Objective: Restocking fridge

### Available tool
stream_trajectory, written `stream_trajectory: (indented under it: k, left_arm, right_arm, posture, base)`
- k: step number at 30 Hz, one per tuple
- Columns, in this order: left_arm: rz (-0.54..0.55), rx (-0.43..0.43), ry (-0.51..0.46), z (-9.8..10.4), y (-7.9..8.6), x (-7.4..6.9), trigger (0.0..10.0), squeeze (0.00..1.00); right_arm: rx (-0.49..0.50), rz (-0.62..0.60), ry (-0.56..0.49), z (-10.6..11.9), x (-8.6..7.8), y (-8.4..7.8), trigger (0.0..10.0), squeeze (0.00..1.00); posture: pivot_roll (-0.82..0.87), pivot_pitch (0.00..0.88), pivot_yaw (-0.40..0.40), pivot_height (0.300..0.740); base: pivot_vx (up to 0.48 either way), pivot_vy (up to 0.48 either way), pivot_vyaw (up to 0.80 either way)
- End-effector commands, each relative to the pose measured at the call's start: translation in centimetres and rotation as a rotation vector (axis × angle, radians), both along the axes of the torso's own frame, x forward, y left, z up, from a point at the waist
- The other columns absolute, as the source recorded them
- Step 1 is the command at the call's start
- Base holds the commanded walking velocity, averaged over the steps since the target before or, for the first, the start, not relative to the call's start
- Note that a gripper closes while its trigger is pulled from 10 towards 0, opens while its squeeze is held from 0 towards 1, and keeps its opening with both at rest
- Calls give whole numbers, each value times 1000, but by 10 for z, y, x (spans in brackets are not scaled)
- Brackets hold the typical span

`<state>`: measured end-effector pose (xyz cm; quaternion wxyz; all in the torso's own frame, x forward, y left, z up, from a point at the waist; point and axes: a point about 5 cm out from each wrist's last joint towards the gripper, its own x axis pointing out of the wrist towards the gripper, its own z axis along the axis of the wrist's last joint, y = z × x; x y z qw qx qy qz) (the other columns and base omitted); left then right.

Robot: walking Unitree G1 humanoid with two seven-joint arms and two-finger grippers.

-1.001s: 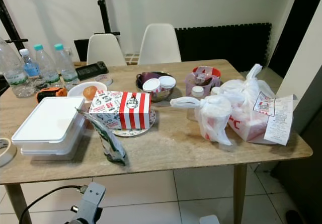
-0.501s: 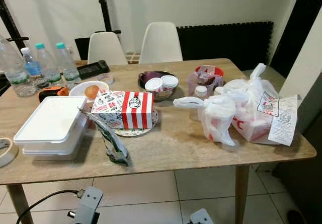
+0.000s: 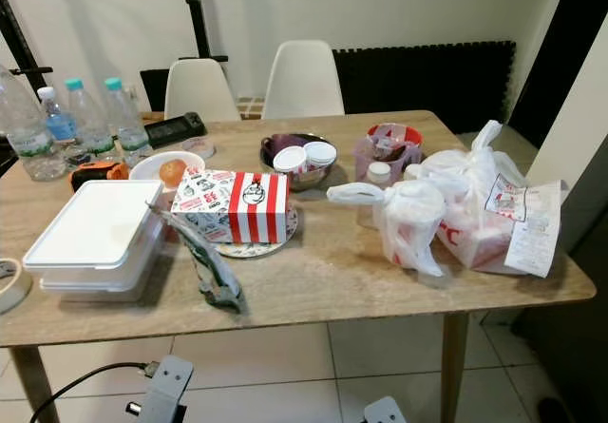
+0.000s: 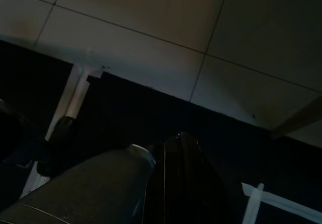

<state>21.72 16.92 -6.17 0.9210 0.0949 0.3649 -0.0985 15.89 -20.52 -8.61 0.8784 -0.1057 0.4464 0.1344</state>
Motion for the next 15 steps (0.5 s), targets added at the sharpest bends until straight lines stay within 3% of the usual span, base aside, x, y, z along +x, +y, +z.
stream_trajectory:
  k: [1,15]
  left_arm:
    - [20,-3,15,-3,2,-4,10000,0]
    - [-11,3,7,-2,1,-5,10000,0]
  right_arm:
    - [-5,-32,-9,0,-1,-2,10000,0]
    - [-22,-23,-7,-1,-4,-2,10000,0]
  posture:
    - [-68,51,36,726]
    - [-67,55,36,726]
  base:
    - [0,0,0]
    - [0,0,0]
